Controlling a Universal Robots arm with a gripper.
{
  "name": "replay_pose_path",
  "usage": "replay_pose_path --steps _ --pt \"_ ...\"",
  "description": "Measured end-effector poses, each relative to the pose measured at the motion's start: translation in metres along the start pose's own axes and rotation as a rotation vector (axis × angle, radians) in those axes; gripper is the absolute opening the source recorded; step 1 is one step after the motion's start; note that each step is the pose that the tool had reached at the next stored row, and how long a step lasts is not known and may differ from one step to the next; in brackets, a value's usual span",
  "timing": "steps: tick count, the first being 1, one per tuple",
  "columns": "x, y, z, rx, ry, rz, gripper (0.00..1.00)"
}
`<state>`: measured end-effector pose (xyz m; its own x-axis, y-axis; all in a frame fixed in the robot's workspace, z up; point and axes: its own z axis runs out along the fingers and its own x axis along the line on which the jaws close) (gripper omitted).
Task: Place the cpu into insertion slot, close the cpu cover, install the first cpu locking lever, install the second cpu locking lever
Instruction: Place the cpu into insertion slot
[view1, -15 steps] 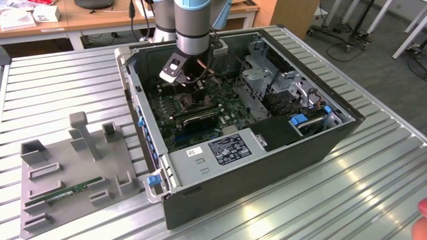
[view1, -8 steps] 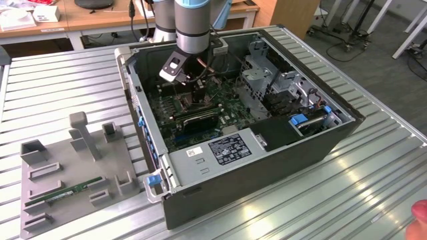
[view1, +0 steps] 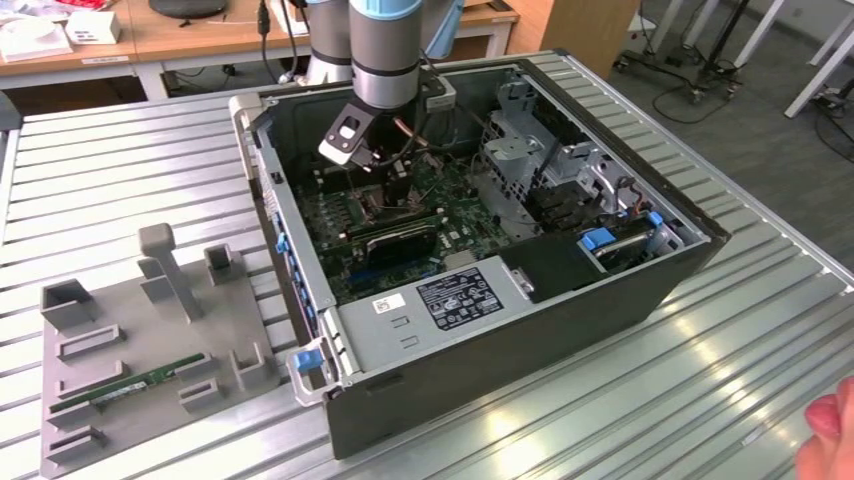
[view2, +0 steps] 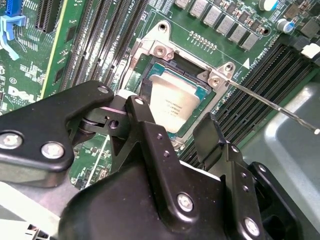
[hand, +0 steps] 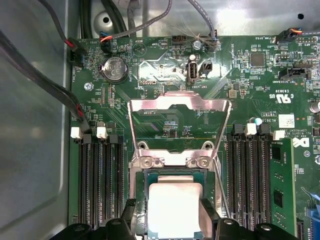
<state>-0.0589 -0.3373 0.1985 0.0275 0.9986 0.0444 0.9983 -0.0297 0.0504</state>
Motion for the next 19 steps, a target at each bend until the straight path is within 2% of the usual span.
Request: replay_pose_path --steps 6,11,19 --pt "0.0001 0.0001 -0.0004 -0.0001 -0.0002 0.000 0.60" --pt "0.0003 0.0003 -0.0045 -0.0002 -0.0028 0.000 0.60" --pt "0.0002 0.0003 -0.0046 -0.0001 -0.0036 0.000 0.60"
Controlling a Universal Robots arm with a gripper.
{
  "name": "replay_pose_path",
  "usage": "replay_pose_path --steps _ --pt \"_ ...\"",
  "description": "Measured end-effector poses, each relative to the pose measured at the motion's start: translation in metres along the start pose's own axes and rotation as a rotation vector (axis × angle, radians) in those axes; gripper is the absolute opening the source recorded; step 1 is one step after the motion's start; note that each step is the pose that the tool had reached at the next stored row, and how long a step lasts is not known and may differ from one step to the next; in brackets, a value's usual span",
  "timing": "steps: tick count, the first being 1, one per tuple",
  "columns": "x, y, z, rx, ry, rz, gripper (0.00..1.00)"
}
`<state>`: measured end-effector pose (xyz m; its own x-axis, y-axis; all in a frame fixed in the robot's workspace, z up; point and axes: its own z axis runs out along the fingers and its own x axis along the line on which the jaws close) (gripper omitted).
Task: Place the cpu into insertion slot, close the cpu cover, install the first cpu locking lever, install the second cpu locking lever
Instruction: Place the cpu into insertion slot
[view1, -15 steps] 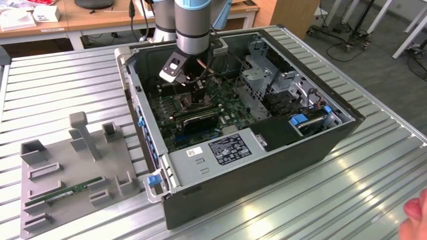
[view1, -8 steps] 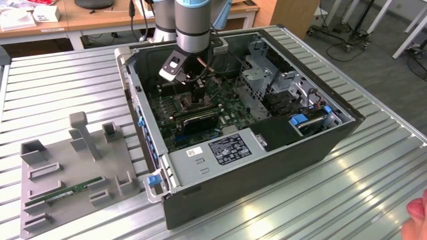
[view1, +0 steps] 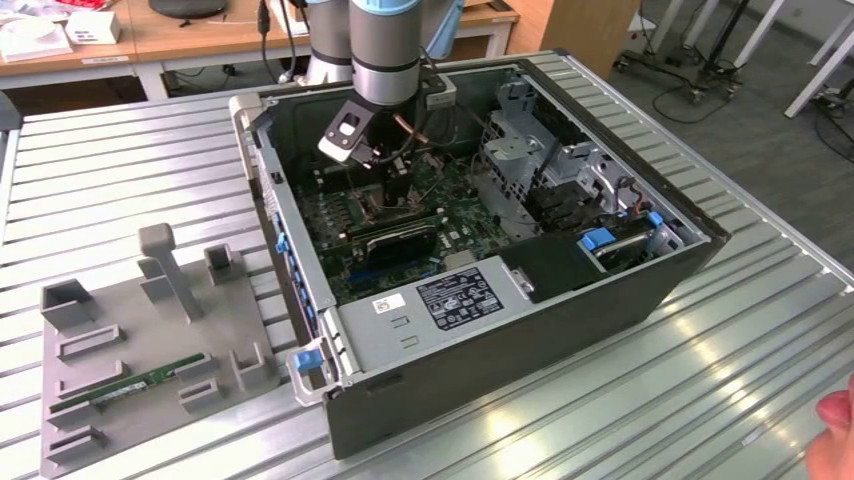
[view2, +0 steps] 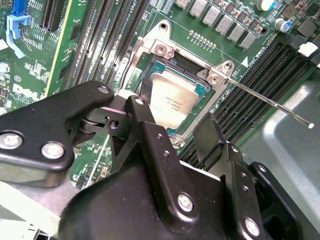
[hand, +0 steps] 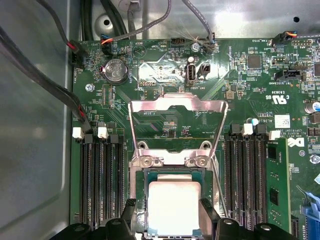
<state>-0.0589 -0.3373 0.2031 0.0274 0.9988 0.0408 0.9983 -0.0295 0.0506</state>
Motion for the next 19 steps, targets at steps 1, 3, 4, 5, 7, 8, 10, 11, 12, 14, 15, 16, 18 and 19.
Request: replay_pose_path --steps 1,3,4,5,7,8,10,11,12,14,15,16,18,19 --pt "0.0000 0.0000 0.0000 0.0000 0.0001 0.000 0.60" --pt "0.0000 0.0000 0.0000 0.0000 0.0000 0.000 0.60" --pt "0.0000 0.0000 0.0000 0.0000 0.0000 0.000 0.60" --pt "0.0000 0.0000 0.0000 0.0000 -0.0001 0.000 0.59" --pt "0.0000 0.0000 0.0000 0.0000 -0.0001 0.000 0.53" --pt "0.0000 0.0000 0.0000 0.0000 -0.0001 0.000 0.46" --pt "0.0000 0.0000 0.0000 -0.0001 -0.0001 0.000 0.40" --pt "0.0000 0.0000 0.0000 0.0000 -0.0002 0.000 0.35" --pt "0.0000 0.0000 0.0000 0.0000 -0.0002 0.000 0.29" --pt "0.0000 0.0000 0.0000 0.0000 -0.0002 0.000 0.23" --pt "0.0000 0.0000 0.0000 0.0000 -0.0003 0.000 0.17" --pt "0.0000 0.0000 0.0000 0.0000 -0.0003 0.000 0.17" --pt "0.0000 0.0000 0.0000 0.0000 -0.0002 0.000 0.11" --pt "0.0000 0.0000 0.0000 -0.0001 -0.0003 0.000 0.11"
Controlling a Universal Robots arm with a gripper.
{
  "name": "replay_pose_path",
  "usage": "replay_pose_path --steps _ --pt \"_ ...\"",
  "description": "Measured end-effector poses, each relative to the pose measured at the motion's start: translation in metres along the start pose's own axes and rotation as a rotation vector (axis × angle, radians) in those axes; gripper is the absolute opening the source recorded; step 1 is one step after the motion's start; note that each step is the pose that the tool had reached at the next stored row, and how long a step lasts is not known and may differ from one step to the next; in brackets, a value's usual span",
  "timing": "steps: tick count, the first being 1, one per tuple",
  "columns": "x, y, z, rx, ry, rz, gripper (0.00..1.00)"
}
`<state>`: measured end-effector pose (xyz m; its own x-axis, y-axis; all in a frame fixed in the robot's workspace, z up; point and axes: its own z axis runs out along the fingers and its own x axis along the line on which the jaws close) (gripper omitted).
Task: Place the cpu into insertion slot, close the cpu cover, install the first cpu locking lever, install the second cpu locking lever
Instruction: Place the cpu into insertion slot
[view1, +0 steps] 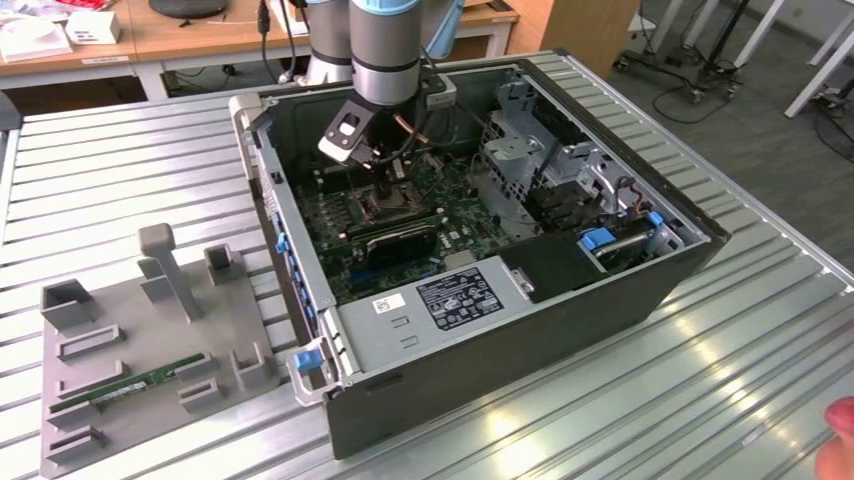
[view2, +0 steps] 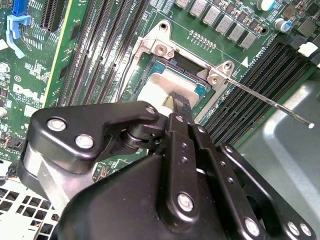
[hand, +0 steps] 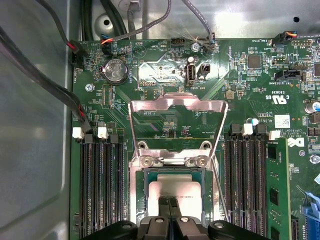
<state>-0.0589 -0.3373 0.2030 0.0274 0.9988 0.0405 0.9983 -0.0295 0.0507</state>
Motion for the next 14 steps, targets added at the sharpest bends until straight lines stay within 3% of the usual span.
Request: replay_pose_path --steps 14 --pt "-0.0009 0.0029 0.0001 0.0007 -0.0002 0.000 0.11"
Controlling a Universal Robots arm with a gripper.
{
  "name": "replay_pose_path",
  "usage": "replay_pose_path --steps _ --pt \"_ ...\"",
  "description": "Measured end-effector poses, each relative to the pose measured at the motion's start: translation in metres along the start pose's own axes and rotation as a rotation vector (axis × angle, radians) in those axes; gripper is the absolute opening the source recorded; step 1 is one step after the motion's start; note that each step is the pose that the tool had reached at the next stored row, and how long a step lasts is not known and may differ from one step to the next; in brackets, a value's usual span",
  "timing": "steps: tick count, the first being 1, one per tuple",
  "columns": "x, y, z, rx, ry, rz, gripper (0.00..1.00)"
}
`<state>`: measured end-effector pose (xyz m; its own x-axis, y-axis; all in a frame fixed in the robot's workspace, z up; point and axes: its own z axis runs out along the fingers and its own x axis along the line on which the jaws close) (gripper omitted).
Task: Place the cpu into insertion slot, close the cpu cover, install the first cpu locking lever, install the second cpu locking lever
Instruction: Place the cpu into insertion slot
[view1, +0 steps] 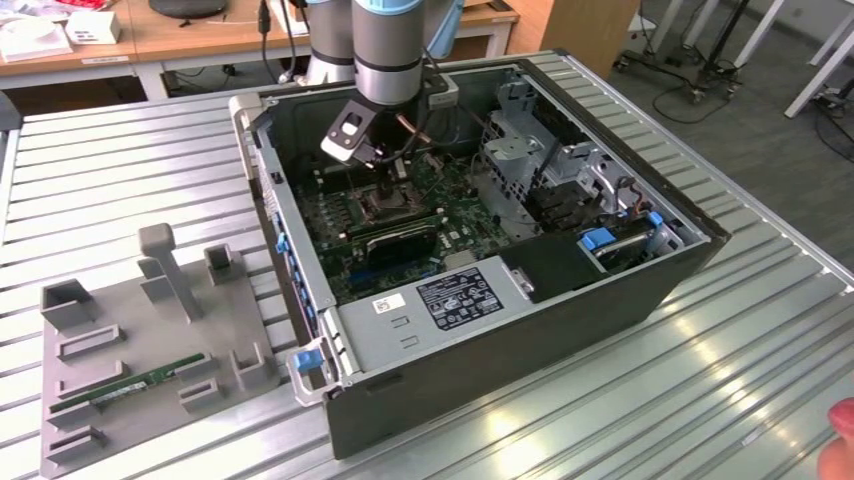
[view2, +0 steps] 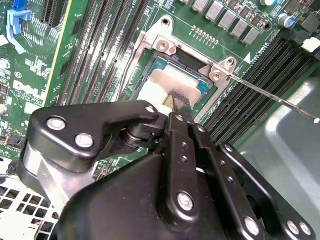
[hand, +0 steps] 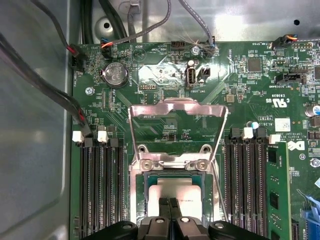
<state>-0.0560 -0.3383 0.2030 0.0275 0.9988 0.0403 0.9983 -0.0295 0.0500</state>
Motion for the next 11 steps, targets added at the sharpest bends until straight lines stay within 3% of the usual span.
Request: replay_pose_path --steps 11 --pt "-0.0012 -0.0003 0.0027 0.0001 -0.0002 0.000 0.11"
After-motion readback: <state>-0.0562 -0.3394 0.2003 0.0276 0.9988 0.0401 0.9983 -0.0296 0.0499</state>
